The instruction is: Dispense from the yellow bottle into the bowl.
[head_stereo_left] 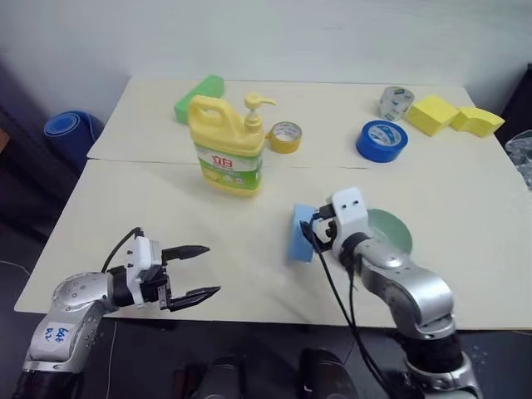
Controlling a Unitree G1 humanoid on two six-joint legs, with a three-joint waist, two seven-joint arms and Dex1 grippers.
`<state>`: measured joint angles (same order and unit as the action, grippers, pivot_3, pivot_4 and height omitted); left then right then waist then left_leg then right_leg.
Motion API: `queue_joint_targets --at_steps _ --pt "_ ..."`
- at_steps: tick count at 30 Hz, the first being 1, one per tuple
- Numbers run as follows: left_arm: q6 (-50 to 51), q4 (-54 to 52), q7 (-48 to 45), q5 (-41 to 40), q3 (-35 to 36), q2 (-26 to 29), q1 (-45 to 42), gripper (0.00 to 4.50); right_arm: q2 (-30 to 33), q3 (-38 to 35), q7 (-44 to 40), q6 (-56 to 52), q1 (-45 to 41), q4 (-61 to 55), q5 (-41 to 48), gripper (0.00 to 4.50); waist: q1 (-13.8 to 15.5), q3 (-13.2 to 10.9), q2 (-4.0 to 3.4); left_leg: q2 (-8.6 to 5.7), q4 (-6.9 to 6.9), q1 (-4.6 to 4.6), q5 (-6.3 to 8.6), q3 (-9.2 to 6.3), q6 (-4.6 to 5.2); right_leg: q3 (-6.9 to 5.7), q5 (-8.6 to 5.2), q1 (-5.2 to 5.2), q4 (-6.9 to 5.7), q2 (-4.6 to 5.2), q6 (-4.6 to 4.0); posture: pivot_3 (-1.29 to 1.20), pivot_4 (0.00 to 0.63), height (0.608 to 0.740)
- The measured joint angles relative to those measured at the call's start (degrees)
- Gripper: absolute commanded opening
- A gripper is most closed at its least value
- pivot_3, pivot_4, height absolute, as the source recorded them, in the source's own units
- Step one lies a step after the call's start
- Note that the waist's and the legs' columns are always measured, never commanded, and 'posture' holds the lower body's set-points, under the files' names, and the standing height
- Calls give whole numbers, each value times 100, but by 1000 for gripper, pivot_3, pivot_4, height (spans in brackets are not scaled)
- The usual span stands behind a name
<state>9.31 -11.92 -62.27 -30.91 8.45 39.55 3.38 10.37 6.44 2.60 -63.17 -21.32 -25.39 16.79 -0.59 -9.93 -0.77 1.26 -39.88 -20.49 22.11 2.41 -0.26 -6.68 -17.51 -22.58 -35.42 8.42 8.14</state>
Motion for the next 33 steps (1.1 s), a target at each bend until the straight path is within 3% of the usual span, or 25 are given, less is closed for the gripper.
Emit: queue_joint_targets --at_steps 12,15,20,22,25,28,31,33 --pt "59 -316 99 4 3 -5 149 4488 -1006 -355 -125 -738 -281 394 172 4500 -105 0 -1 1 3 5 -2 -3 -3 3 0 0 -9 -1 0 0 150 740" --pt "61 -316 132 28 -2 -9 129 4500 -1045 -350 -360 -862 -279 634 287 3872 -117 -1 -2 2 5 7 -2 0 -3 5 0 -2 -9 -3 0 0 150 740" --pt "44 -302 167 130 -56 -44 -52 4500 -997 -298 -750 -828 -336 800 365 2421 -107 -1 -2 2 5 7 -2 0 -3 6 0 -2 -10 -3 0 0 150 740" --pt "35 -296 171 165 -78 -90 -150 4500 -898 -296 -1040 -766 -357 765 521 2274 -105 -1 -1 1 5 7 -2 0 -3 7 0 -2 -9 -3 0 0 150 740" --pt "73 -296 179 155 -84 -155 -258 4500 -513 -476 -1526 -668 -364 394 834 2246 -96 -1 -2 -1 5 5 -2 -3 -3 7 0 -2 -8 -2 0 0 150 740" --pt "328 -332 304 -46 -83 -314 -405 4500 81 -1378 -1984 -563 -574 -169 1375 2246 -77 -2 -1 -2 2 3 -1 -6 -2 6 1 0 -6 1 1 0 150 740" --pt "806 -567 462 -447 -105 -410 -576 4500 1655 -2285 -2590 -140 -672 -236 1513 2246 5 -5 3 -10 -1 0 2 -12 4 6 1 7 4 8 2 0 150 740" --pt "1213 -822 514 -766 -158 -398 -647 4500 2660 -2891 -2840 295 -542 309 1256 2246 47 -5 7 -12 2 2 4 -5 8 9 1 12 12 9 2 0 150 740"
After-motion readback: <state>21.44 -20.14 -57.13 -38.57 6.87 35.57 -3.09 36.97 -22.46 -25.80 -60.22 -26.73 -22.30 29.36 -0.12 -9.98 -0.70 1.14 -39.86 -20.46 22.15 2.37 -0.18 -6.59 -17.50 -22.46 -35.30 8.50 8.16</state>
